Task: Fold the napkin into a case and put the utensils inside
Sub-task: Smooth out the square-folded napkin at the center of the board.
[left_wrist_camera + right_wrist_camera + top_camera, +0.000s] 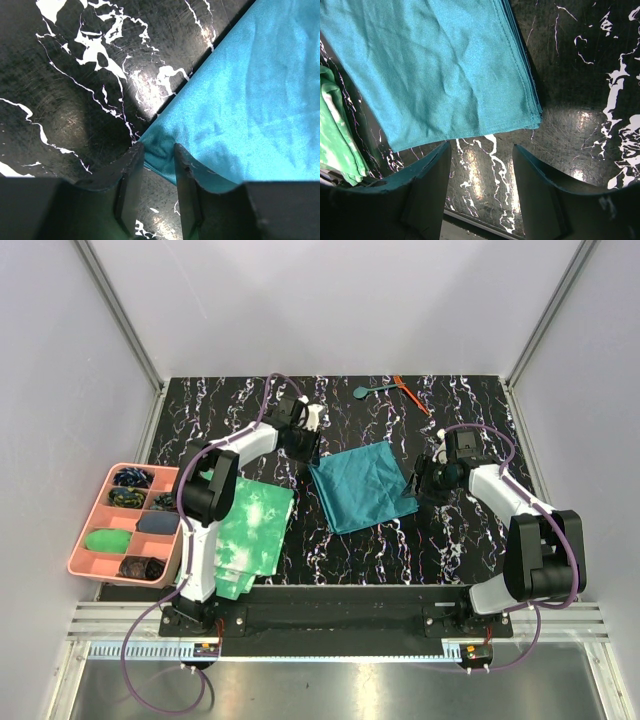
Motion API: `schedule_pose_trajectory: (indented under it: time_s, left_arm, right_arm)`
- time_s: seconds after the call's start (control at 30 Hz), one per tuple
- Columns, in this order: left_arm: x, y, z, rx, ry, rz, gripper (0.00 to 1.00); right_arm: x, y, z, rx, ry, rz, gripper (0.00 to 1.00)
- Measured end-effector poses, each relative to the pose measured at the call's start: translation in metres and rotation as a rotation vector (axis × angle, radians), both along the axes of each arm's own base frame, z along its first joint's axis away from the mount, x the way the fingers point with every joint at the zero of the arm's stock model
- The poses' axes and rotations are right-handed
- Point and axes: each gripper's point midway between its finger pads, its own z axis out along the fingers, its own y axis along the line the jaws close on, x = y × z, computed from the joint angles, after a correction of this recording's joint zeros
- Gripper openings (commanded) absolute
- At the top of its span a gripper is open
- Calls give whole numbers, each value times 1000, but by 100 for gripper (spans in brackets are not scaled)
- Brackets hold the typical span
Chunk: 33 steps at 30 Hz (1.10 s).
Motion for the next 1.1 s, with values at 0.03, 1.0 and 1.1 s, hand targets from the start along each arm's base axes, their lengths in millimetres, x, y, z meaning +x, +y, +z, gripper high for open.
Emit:
schedule_pose_trajectory:
  time_s: [0.03,1.0,1.1]
  left_arm:
    - [0,0,0,1,1,-1,40]
    - [-8,25,17,68,10,164,49]
    - [-8,23,19,64,4,141,49]
  right_arm:
    - [0,0,0,0,0,0,61]
    - [-9,-13,-43,-3,143,-43,62]
    - [-6,-14,-46,0,144,-51,62]
